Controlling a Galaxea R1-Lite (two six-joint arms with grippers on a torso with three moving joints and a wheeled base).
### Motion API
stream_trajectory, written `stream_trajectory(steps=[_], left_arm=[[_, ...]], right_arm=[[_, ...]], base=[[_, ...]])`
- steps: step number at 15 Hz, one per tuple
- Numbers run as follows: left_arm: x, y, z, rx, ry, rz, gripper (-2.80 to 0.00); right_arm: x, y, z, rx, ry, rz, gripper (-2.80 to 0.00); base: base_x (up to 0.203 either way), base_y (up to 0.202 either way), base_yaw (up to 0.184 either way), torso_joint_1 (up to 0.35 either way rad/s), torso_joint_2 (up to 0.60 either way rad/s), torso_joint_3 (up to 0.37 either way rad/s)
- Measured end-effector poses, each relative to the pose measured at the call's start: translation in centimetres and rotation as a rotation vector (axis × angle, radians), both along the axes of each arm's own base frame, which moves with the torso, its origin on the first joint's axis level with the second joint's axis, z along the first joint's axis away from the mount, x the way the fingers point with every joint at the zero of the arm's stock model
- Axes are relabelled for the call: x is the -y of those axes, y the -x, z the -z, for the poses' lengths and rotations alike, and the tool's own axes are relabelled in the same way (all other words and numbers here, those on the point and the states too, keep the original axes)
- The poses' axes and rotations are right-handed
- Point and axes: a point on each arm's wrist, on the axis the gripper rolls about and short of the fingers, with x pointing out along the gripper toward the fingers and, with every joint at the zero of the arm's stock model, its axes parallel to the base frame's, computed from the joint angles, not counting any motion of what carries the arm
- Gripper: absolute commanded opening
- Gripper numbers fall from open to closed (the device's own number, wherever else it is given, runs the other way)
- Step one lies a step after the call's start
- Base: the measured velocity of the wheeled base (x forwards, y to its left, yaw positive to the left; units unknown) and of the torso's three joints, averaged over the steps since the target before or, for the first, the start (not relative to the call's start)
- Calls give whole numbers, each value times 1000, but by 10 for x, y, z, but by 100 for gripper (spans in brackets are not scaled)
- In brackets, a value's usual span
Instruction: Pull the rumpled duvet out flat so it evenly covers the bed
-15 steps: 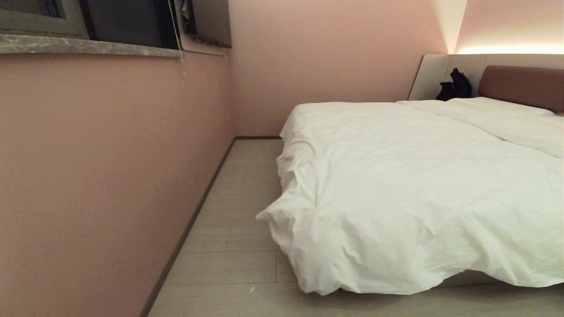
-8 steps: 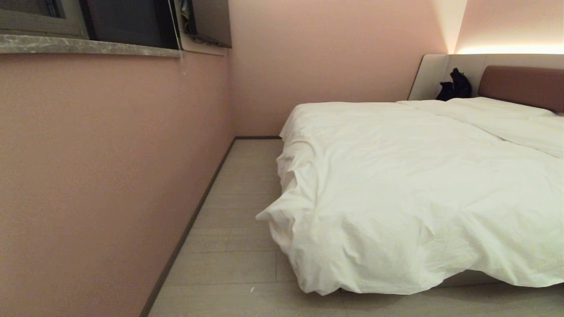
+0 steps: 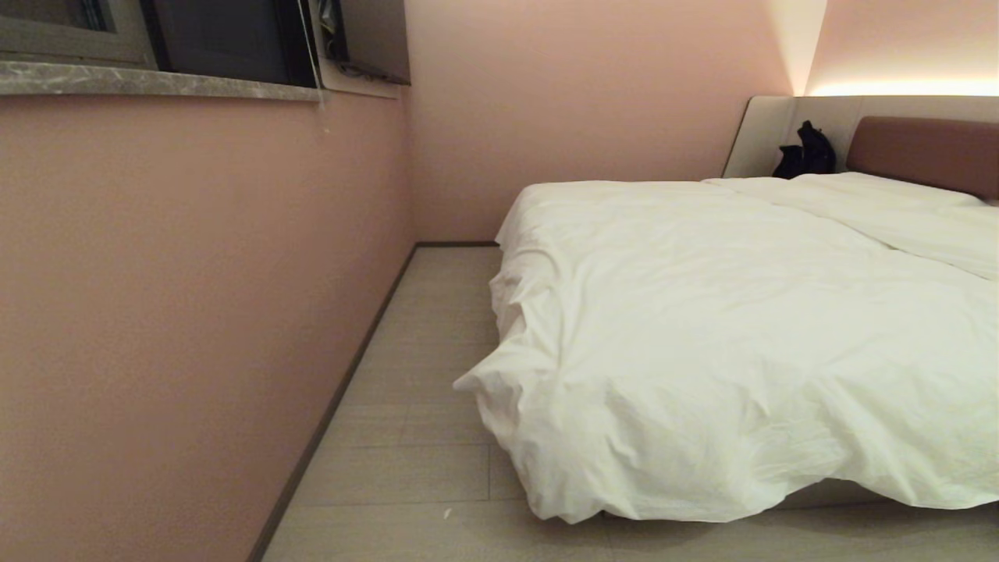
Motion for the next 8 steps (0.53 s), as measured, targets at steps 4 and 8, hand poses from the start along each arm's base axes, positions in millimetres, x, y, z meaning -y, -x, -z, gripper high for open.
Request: stream_trajectory(steps=[4,8], left_arm=[[0,0,0,0,0,0,-280],[0,0,0,0,0,0,-280]], right_arm=[[0,0,0,0,3,0,-280],[0,0,0,1,0,0,-280]], base=[[0,0,0,0,0,0],[0,0,0,0,0,0]])
